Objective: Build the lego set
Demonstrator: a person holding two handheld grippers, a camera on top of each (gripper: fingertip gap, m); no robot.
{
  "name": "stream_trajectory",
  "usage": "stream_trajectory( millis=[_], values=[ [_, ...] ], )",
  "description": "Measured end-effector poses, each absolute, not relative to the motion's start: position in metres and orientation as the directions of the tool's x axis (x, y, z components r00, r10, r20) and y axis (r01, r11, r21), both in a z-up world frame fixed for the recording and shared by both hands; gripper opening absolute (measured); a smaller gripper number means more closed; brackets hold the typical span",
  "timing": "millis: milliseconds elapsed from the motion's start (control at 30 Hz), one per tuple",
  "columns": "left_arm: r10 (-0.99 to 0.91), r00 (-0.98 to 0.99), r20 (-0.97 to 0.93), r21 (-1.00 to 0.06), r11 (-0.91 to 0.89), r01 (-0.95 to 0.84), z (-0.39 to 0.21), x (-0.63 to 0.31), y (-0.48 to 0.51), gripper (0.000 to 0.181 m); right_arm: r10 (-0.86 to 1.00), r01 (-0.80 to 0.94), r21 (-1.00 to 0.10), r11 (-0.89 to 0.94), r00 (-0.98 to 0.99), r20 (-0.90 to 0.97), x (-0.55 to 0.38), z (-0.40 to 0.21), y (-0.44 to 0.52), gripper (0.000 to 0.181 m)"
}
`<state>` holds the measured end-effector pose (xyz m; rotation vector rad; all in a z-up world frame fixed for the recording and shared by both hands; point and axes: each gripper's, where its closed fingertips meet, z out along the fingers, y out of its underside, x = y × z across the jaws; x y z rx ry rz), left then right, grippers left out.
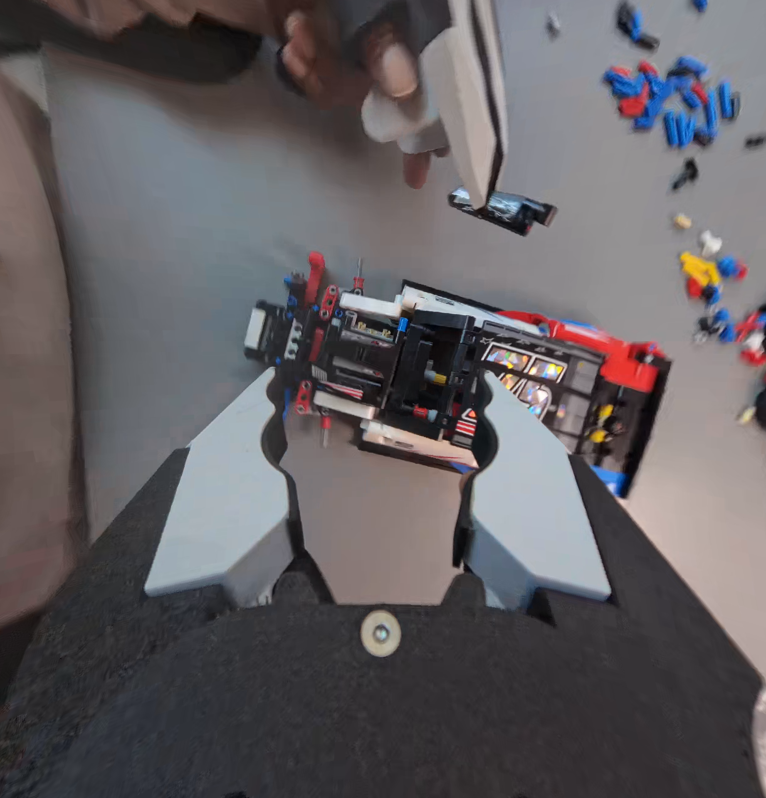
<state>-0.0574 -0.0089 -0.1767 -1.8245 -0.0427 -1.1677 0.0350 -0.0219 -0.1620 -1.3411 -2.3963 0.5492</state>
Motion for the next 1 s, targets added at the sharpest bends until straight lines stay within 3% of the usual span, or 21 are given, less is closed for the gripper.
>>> stream_trajectory(
  millis=[33,100,167,300,367,467,733,933,1000],
  values=[
    [-0.424,0.541,0.726,-0.680,-0.558,0.476,-0.176,-0.058,-0.009,0.005,0.763,0.651,-0.421,0.632,-0.619,0.188,0.039,-0.163,-0.015,0.097],
    [-0.427,0.531,0.732,-0.675,-0.558,0.482,-0.176,-0.058,-0.008,0.005,0.563,0.522,-0.211,0.827,-0.762,0.321,0.037,-0.172,0.016,0.105],
    [-0.434,0.519,0.736,-0.671,-0.565,0.480,-0.179,-0.058,-0.008,0.005,0.418,0.440,-0.008,0.898,-0.846,0.332,0.031,-0.185,0.046,0.115],
    [-0.446,0.485,0.752,-0.655,-0.584,0.478,-0.180,-0.056,-0.011,0.005,0.230,0.260,0.104,0.960,-0.944,0.238,0.016,-0.213,0.062,0.130],
    [-0.448,0.478,0.756,-0.650,-0.598,0.468,-0.181,-0.053,-0.012,0.005,0.200,0.221,0.124,0.967,-0.966,0.164,0.019,-0.227,0.061,0.126],
    [-0.452,0.474,0.755,-0.650,-0.610,0.453,-0.182,-0.050,-0.014,0.005,0.247,0.264,0.068,0.962,-0.951,0.187,0.013,-0.231,0.058,0.120],
    [-0.448,0.462,0.765,-0.628,-0.679,0.381,-0.188,-0.040,-0.022,0.005,0.797,0.785,-0.144,0.603,-0.583,0.157,0.050,-0.226,0.031,0.109],
    [-0.449,0.379,0.809,-0.560,-0.785,0.265,-0.190,-0.035,-0.028,0.004,0.870,0.805,-0.337,0.488,-0.478,0.118,0.059,-0.212,0.007,0.106],
    [-0.449,0.330,0.831,-0.524,-0.829,0.193,-0.187,-0.032,-0.036,0.004,0.863,0.755,-0.452,0.475,-0.500,0.073,0.054,-0.191,-0.004,0.095]
  ],
)
